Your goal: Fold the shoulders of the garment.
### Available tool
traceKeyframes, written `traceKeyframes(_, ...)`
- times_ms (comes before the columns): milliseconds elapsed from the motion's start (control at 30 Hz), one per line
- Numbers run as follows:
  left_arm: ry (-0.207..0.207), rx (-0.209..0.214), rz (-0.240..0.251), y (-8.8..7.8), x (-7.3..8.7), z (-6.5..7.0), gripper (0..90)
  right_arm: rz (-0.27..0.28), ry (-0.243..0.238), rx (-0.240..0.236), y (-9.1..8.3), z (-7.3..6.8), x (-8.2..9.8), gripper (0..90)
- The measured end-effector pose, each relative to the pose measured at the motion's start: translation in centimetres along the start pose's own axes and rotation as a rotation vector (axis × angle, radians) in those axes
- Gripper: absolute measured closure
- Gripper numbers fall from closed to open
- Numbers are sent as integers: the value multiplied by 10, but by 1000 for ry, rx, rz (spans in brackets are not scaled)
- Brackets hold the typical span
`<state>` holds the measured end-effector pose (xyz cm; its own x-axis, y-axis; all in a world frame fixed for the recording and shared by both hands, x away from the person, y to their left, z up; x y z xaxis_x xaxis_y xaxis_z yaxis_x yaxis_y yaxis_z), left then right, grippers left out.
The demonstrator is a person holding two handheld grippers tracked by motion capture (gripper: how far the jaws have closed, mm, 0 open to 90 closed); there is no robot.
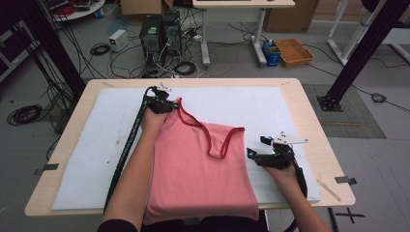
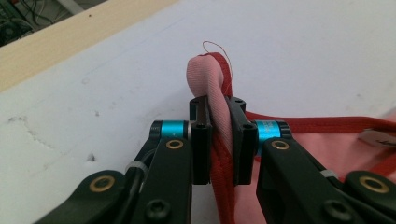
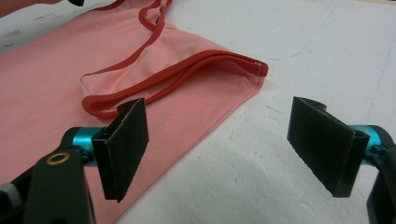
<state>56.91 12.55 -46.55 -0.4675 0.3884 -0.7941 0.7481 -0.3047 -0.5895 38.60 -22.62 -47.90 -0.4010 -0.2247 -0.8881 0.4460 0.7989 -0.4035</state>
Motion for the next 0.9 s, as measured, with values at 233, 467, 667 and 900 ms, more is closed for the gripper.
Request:
traceKeyframes(233,-71,59,110,-33,-5,6,811,1,3,1,0,0,0,202)
traceKeyframes(467,-64,81,194,-71,3,25,811,10,12,-6,-1,1,0,202)
traceKeyframes(667,-61,106,272,-104,19,40,810,2,4,-8,0,-2,0,202)
traceKeyframes(900,-109,135,296,-131,52,62,700,1,-1,-8,0,-2,0,202)
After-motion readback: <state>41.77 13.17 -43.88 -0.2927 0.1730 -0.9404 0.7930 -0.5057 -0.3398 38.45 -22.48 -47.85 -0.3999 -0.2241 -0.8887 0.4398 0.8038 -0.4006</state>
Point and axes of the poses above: each handheld gripper's, and its own axes: y roughly forward along the jaws, x roughly out of its underside, z roughly to its right, the point moved 7 cm from there along y, roughly forward along the jaws, and after that the axes turned 15 degrees about -x, right-handed, at the moved point
